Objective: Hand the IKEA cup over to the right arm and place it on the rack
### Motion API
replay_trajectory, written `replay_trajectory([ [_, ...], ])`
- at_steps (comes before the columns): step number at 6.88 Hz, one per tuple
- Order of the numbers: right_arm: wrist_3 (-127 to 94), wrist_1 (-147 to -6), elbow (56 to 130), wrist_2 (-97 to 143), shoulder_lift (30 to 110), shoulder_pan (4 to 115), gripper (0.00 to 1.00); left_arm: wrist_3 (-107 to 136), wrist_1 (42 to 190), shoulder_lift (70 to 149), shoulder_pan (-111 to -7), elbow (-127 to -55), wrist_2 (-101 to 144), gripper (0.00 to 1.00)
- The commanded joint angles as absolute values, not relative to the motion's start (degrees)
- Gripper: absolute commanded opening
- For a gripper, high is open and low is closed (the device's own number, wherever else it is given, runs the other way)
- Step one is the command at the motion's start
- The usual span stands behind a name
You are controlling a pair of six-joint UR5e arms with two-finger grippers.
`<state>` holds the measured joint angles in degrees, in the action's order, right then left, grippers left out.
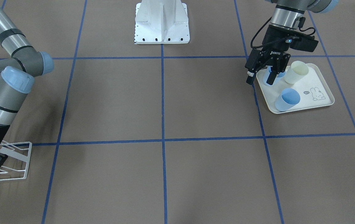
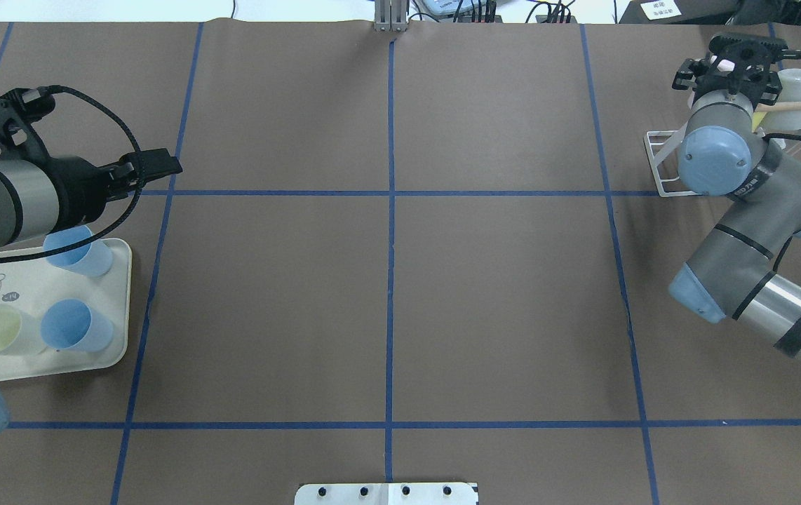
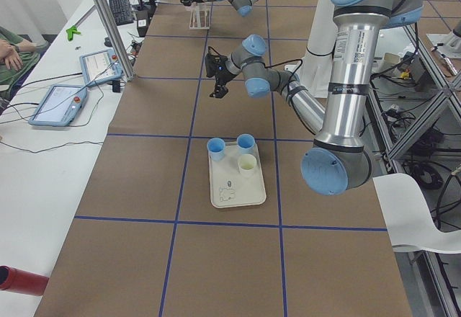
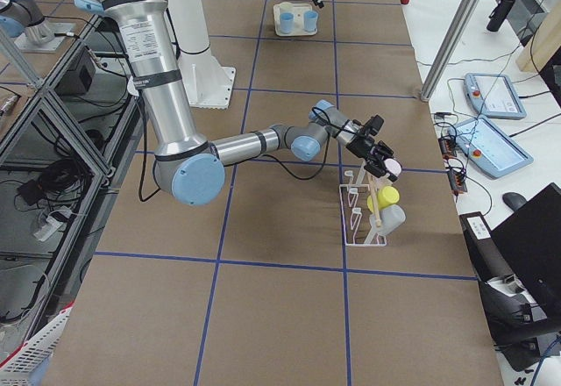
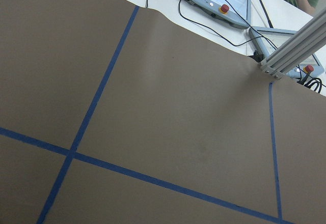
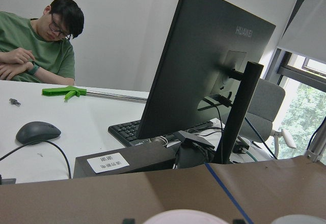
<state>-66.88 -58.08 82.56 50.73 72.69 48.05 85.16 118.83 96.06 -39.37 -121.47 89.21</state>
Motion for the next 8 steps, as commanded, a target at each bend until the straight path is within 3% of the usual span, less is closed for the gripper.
replay_trajectory([
  [1, -66.0, -57.1, 82.8, 50.4, 72.3, 48.0, 1.00, 85.2, 118.8, 96.1, -39.4, -121.6, 89.2, 0.99],
  [5, -58.3, -56.6, 86.4, 51.1, 71.6, 49.6, 1.00, 84.7, 118.9, 95.8, -39.5, -122.2, 89.4, 0.99],
  [8, -56.2, -57.3, 94.9, 60.0, 72.5, 52.4, 1.00, 74.9, 118.3, 91.2, -46.1, -122.3, 99.5, 0.99],
])
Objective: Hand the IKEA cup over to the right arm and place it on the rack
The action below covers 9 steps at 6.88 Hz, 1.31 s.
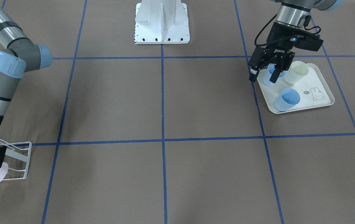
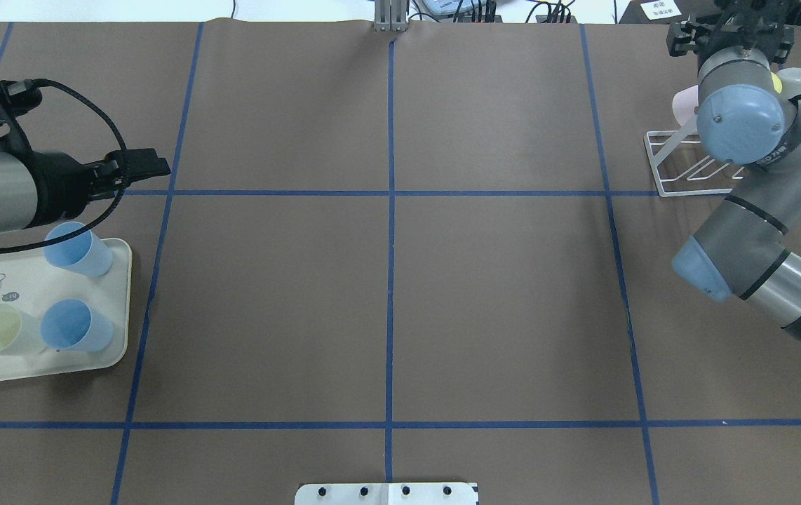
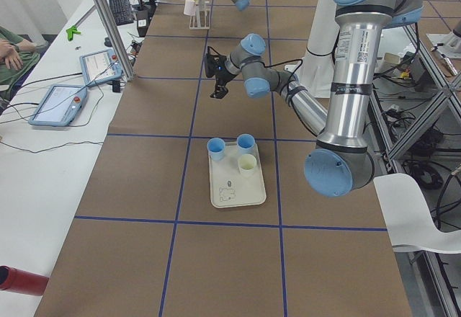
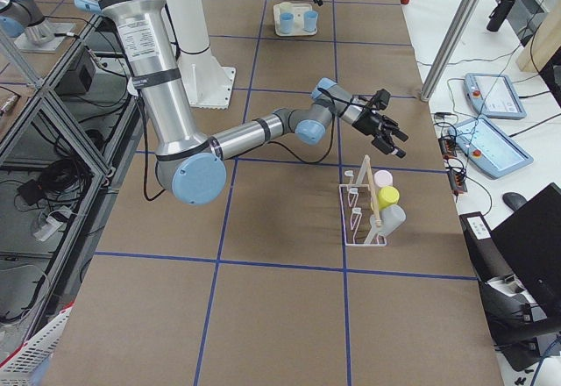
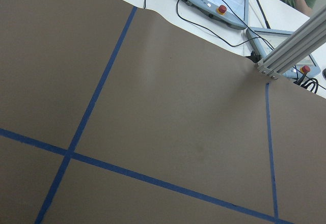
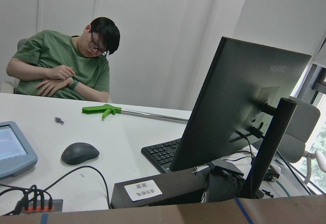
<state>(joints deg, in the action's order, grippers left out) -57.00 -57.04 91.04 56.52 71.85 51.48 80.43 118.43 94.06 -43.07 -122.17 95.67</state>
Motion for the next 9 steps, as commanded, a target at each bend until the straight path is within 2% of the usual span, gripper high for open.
replay_trajectory([
  [1, -56.2, -57.7, 99.2, 62.9, 74.0, 52.3, 1.00, 68.4, 118.2, 88.1, -48.8, -122.3, 102.8, 0.99],
  [3, -57.5, -66.4, 111.6, 74.8, 76.1, 52.2, 1.00, 57.0, 117.7, 80.8, -57.1, -121.6, 118.0, 0.99],
  [5, -68.3, -67.2, 114.9, 85.2, 75.6, 51.2, 1.00, 49.5, 117.2, 74.0, -59.3, -119.5, 124.4, 0.99],
  [7, -76.1, -67.1, 119.9, 96.8, 75.6, 50.6, 1.00, 46.2, 117.3, 73.6, -58.7, -112.5, 127.6, 0.99],
  [9, -85.6, -64.9, 121.8, 103.4, 74.7, 50.2, 1.00, 46.8, 117.9, 73.7, -58.4, -108.8, 127.6, 1.00],
])
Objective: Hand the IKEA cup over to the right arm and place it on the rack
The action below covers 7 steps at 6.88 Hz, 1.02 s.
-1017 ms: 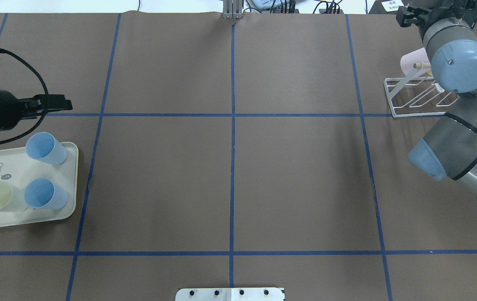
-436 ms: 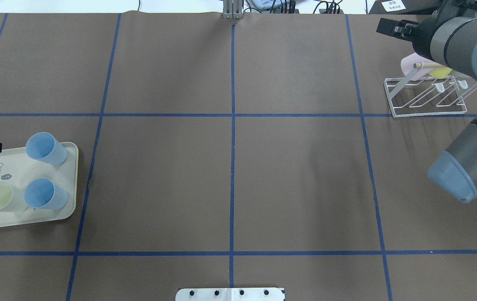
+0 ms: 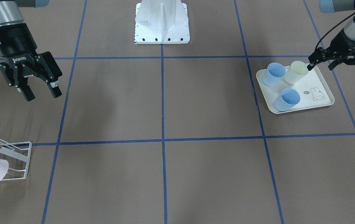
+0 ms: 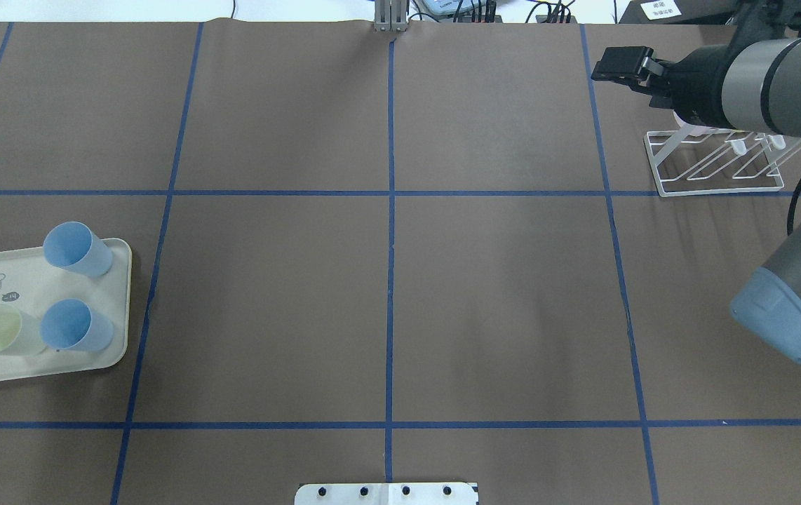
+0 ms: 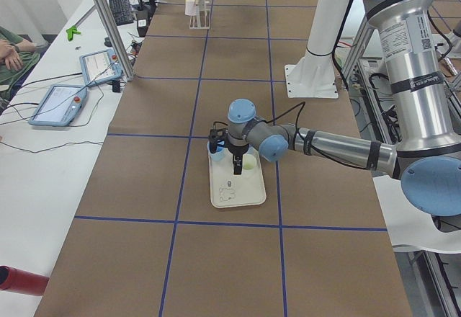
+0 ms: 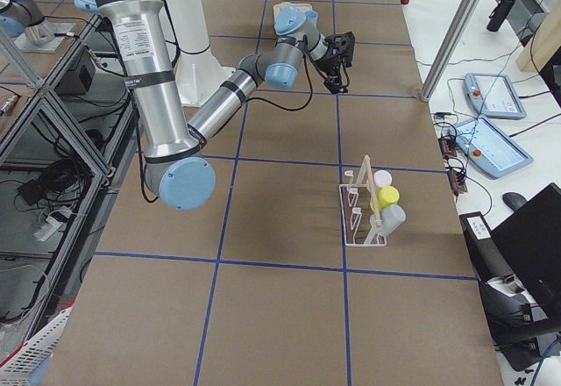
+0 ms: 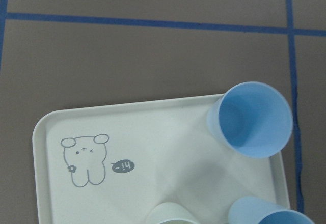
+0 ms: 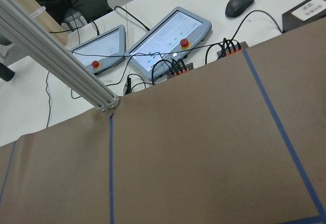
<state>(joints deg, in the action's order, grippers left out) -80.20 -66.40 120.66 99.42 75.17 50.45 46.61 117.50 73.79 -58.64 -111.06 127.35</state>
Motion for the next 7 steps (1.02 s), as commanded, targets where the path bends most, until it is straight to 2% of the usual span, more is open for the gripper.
replay_trajectory([
  [1, -89.4, -60.9, 121.0, 104.0, 74.8, 48.5, 1.00, 47.1, 117.9, 73.5, -58.4, -109.2, 127.7, 1.00],
  [7, -89.7, -59.9, 120.1, 103.8, 74.7, 47.0, 1.00, 50.0, 117.8, 73.2, -51.9, -108.9, 129.2, 1.00],
])
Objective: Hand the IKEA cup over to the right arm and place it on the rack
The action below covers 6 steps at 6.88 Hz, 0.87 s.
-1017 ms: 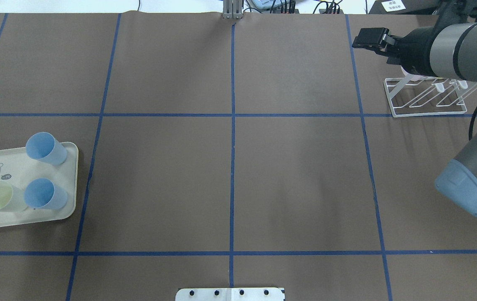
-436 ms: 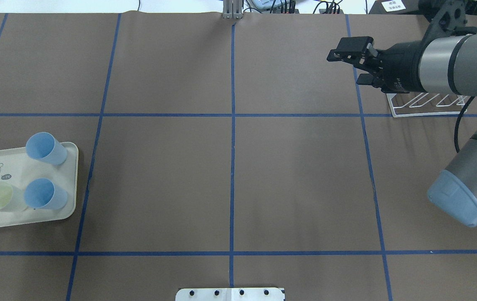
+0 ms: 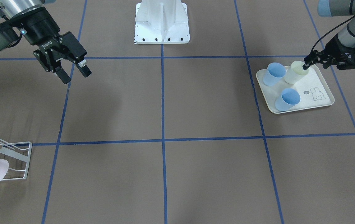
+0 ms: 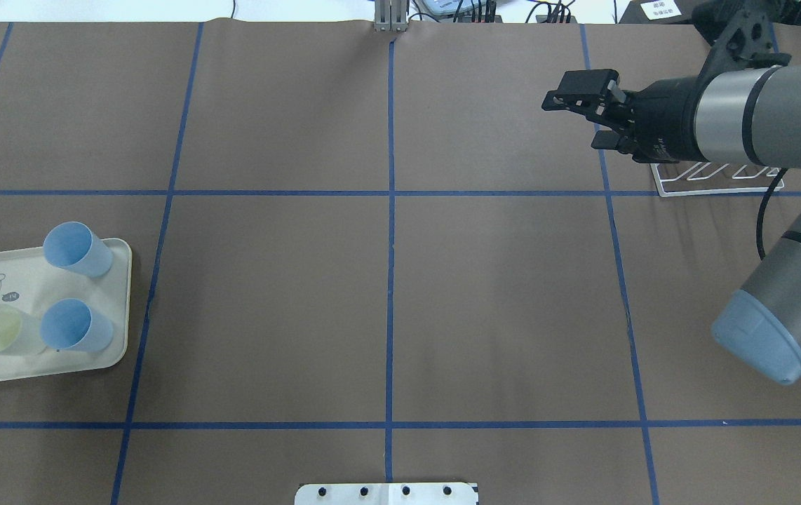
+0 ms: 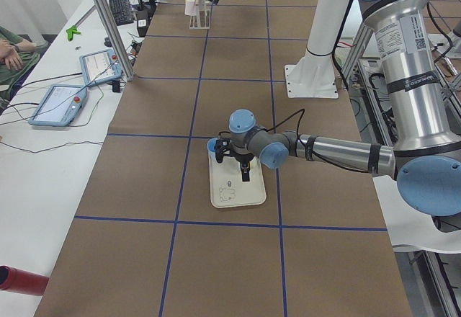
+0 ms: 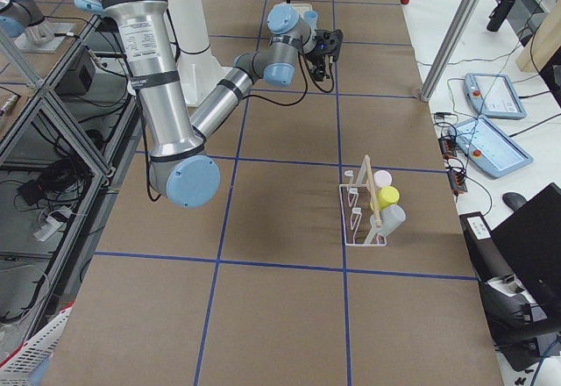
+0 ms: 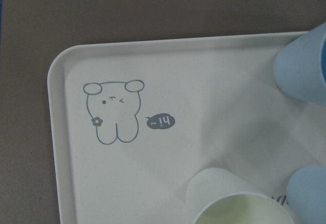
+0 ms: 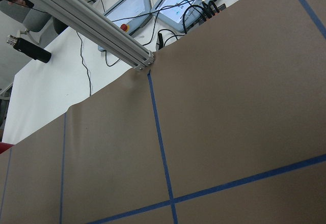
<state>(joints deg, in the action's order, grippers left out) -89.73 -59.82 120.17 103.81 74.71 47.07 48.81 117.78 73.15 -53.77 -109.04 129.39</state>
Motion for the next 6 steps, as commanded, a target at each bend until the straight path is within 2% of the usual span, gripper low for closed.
replay_trajectory([
  [1, -89.7, -59.9, 120.1, 103.8, 74.7, 46.9, 1.00, 50.0, 117.8, 73.3, -51.5, -108.7, 129.0, 0.97],
  [2, -89.7, -59.9, 120.1, 103.9, 74.7, 46.9, 1.00, 50.0, 117.8, 73.3, -51.4, -107.9, 129.0, 0.84],
  [5, -89.7, -59.9, 120.0, 103.8, 74.7, 46.7, 1.00, 50.0, 117.8, 73.7, -50.8, -107.4, 129.1, 0.14],
  [6, -89.6, -59.9, 120.0, 103.8, 74.6, 46.6, 1.00, 50.0, 117.9, 73.7, -50.8, -107.6, 129.3, 0.00],
])
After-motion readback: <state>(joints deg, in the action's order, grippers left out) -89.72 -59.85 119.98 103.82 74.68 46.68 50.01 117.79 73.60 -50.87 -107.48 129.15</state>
